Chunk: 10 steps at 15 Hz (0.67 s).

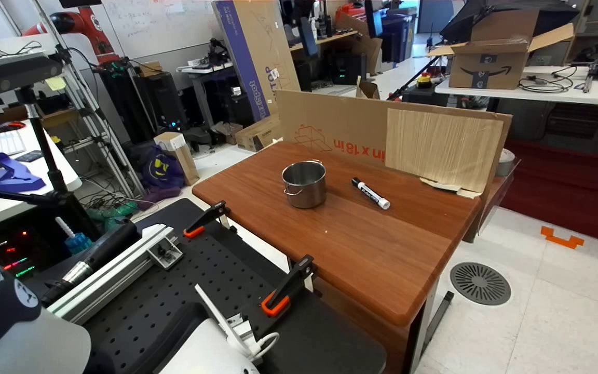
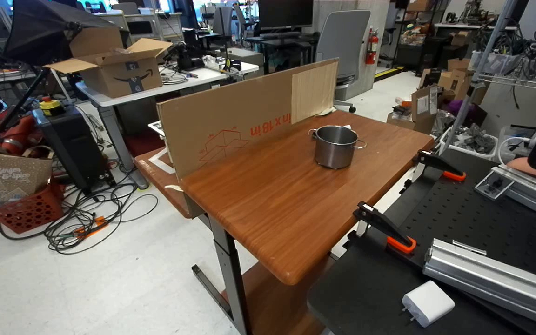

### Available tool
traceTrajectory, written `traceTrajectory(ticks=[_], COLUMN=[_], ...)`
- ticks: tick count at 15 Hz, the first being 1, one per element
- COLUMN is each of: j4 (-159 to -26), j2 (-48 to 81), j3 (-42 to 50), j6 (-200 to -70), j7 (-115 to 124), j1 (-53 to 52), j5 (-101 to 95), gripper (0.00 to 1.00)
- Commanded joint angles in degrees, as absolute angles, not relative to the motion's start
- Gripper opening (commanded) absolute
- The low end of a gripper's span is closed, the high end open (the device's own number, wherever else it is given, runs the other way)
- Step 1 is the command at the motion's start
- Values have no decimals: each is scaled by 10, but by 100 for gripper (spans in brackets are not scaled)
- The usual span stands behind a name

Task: Place the marker in the silver pot

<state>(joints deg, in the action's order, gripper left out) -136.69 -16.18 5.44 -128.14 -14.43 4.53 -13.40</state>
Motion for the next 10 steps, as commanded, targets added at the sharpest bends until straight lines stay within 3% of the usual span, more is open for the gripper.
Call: traceTrajectory(ticks=[1, 10], j4=[-1328, -1288], j2=[-91, 68], j3=[58, 45], j6=[-1328, -1476], j7=[-204, -386], j1=[40, 46], j5=[-159, -149], gripper=[100, 100])
